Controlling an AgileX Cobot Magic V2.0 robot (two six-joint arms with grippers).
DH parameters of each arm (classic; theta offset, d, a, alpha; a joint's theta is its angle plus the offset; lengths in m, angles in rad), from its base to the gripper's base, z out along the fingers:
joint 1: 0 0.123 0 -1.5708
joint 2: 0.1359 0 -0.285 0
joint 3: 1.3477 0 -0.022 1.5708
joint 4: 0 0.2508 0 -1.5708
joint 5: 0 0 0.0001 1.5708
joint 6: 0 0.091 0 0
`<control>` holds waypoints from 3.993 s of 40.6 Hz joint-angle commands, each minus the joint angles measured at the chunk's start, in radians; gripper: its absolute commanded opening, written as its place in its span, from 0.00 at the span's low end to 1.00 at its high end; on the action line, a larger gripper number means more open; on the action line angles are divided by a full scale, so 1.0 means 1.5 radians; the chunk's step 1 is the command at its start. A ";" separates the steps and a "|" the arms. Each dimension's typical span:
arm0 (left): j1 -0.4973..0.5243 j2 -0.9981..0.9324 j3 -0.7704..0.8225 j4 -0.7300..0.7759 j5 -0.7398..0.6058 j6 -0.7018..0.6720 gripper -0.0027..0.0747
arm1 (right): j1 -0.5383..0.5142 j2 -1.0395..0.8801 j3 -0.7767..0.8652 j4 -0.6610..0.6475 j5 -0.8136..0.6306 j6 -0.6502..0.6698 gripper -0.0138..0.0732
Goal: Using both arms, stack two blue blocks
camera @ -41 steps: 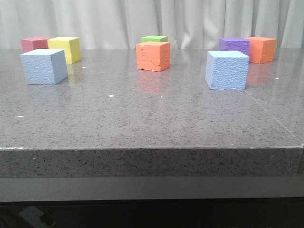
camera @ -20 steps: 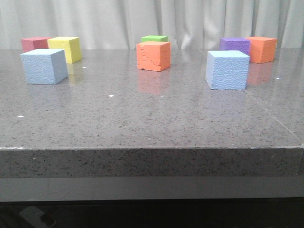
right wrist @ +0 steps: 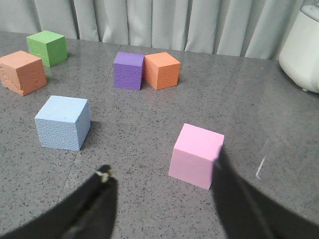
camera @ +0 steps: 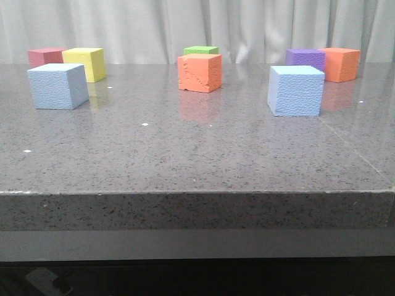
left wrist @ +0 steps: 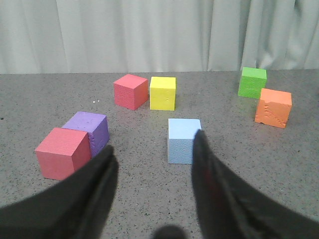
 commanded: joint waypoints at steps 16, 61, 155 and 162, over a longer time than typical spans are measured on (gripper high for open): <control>-0.001 0.009 -0.022 -0.001 -0.057 -0.005 0.74 | -0.002 0.009 -0.022 0.013 -0.053 -0.006 0.90; -0.001 0.009 -0.022 -0.001 -0.058 -0.005 0.74 | 0.160 0.494 -0.380 0.211 0.268 -0.184 0.90; -0.001 0.009 -0.022 -0.001 -0.058 -0.005 0.74 | 0.411 1.073 -0.918 -0.102 0.346 0.413 0.76; -0.001 0.009 -0.022 -0.001 -0.058 -0.005 0.74 | 0.411 1.071 -0.929 -0.088 0.341 0.412 0.91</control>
